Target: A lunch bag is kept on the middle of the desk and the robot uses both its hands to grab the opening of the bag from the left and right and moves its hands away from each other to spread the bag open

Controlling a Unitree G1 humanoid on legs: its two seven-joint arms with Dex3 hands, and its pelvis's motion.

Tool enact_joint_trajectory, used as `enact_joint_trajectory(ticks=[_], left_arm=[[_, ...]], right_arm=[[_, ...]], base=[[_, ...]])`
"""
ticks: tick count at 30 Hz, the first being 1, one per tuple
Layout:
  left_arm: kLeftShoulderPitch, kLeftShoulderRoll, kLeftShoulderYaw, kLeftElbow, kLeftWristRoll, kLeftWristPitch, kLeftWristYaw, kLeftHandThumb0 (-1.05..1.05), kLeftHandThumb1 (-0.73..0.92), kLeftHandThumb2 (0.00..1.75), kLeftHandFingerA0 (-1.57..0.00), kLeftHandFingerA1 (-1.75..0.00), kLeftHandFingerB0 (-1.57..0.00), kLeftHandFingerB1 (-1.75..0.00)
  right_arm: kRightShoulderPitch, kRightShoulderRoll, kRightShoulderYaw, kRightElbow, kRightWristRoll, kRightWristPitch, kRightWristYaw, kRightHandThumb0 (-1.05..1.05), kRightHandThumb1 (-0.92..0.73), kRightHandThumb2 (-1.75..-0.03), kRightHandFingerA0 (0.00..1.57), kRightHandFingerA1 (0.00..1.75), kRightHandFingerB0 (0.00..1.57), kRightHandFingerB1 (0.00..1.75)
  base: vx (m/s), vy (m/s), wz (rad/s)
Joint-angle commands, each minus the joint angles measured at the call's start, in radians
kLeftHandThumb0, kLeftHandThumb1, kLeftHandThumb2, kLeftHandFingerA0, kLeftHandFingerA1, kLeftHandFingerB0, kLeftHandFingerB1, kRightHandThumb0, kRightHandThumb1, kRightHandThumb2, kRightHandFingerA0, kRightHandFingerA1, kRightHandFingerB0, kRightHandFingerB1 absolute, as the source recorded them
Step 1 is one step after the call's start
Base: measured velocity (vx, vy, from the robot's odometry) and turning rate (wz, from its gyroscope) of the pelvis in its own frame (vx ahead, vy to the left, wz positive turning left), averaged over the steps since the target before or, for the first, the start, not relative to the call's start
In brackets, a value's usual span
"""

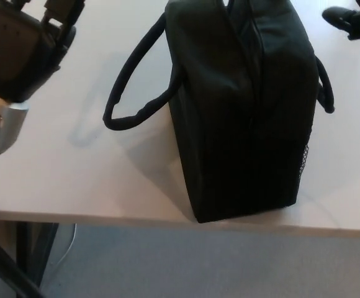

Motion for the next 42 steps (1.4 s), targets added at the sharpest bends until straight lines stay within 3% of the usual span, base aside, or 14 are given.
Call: enact_joint_trajectory(ticks=[1,7,10,12,18,23,29,31,34,35,39,40,41,42], left_arm=[[0.068,0.048,0.022,-0.05,-0.04,-0.022,0.027,0.02,0.53,0.7,-0.19,-0.3,0.0,-0.24],[0.335,0.211,0.128,-0.333,-0.095,-0.097,0.073,0.16,0.44,0.74,-0.15,-0.32,-0.09,-0.21],[0.549,0.29,0.183,-0.489,-0.102,-0.113,0.11,-0.03,0.57,0.65,-0.13,-0.32,-0.1,-0.17],[0.778,0.32,0.23,-0.539,-0.194,-0.263,0.114,-0.12,0.58,0.61,-0.16,-0.29,-0.11,-0.22],[1.156,0.285,0.263,-0.515,-0.385,-0.437,0.004,-0.3,0.67,0.65,-0.18,-0.32,-0.06,-0.17],[1.401,0.147,0.232,-0.432,-0.311,-0.497,0.178,-0.37,0.78,0.67,-0.17,-0.32,-0.1,-0.2],[1.46,0.027,0.219,-0.268,-0.349,-0.569,0.105,-0.42,0.83,0.66,-0.33,-0.34,-0.18,-0.28],[1.441,-0.004,0.223,-0.139,-0.402,-0.643,-0.038,-0.45,0.85,0.65,-0.44,-0.36,-0.22,-0.28],[1.424,-0.001,0.231,-0.113,-0.475,-0.715,-0.175,-0.48,0.82,0.65,-0.46,-0.36,-0.2,-0.28],[1.416,0.001,0.237,-0.108,-0.482,-0.72,-0.191,-0.56,0.69,0.93,-0.39,-0.5,-0.15,-0.41],[1.418,0.011,0.242,-0.105,-0.478,-0.73,-0.22,-0.54,0.71,0.93,-0.39,-0.51,-0.14,-0.41],[1.422,0.017,0.242,-0.102,-0.476,-0.728,-0.243,-0.44,0.85,0.64,-0.46,-0.39,-0.21,-0.28],[1.423,0.019,0.242,-0.101,-0.477,-0.728,-0.25,-0.44,0.85,0.64,-0.46,-0.39,-0.21,-0.28],[1.425,0.025,0.247,-0.109,-0.473,-0.713,-0.265,-0.47,0.86,0.65,-0.44,-0.37,-0.2,-0.28]], right_arm=[[0.135,-0.081,-0.051,-0.16,0.065,-0.025,0.039,-0.3,-0.43,-0.58,0.23,0.36,0.14,0.31],[0.6,-0.197,-0.294,-0.698,0.104,-0.085,-0.083,-0.24,-0.49,-0.55,0.32,0.36,0.19,0.28],[0.859,-0.188,-0.43,-0.786,0.081,-0.204,-0.264,-0.17,-0.35,-0.84,0.31,0.56,0.19,0.5],[1.12,-0.161,-0.54,-0.841,0.032,-0.344,-0.415,-0.22,-0.54,-0.56,0.47,0.41,0.45,0.4],[1.547,-0.17,-0.591,-0.86,-0.144,-0.355,-0.628,-0.31,-0.67,-0.6,0.43,0.36,0.31,0.33],[1.78,-0.061,-0.545,-0.782,-0.126,-0.409,-0.756,-0.33,-0.71,-0.62,0.36,0.37,0.25,0.33],[1.799,0.021,-0.368,-0.617,-0.031,-0.485,-0.628,-0.38,-0.72,-0.62,0.32,0.35,0.23,0.31],[1.74,0.052,-0.253,-0.464,0.063,-0.462,-0.392,-0.45,-0.77,-0.63,0.13,0.28,0.0,0.21],[1.67,0.02,-0.192,-0.414,0.07,-0.334,-0.154,-0.58,-0.72,-0.88,0.06,0.34,0.0,0.0],[1.641,0.011,-0.176,-0.405,0.06,-0.325,-0.125,-0.57,-0.85,-0.65,0.2,0.31,0.0,0.11],[1.606,0.002,-0.134,-0.397,0.023,-0.281,-0.094,-0.57,-0.82,-0.68,0.25,0.33,0.01,0.13],[1.597,0.006,-0.115,-0.402,-0.017,-0.236,-0.114,-0.67,-0.69,-0.95,0.18,0.46,0.0,0.17],[1.594,0.007,-0.11,-0.402,-0.026,-0.226,-0.119,-0.67,-0.69,-0.95,0.18,0.46,0.0,0.17],[1.598,0.012,-0.103,-0.423,-0.036,-0.199,-0.131,-0.56,-0.83,-0.64,0.25,0.32,0.0,0.22]], base=[[0.0,0.0,0.0],[0.0,0.0,0.0],[0.0,0.0,0.0],[0.0,0.0,0.0],[0.0,0.0,0.0],[0.0,0.0,0.0],[0.0,0.0,0.0],[0.0,0.0,0.0],[0.0,0.0,0.0],[0.0,0.0,0.0],[0.0,0.0,0.0],[0.0,0.0,0.0],[0.0,0.0,0.0],[0.0,0.0,0.0]])
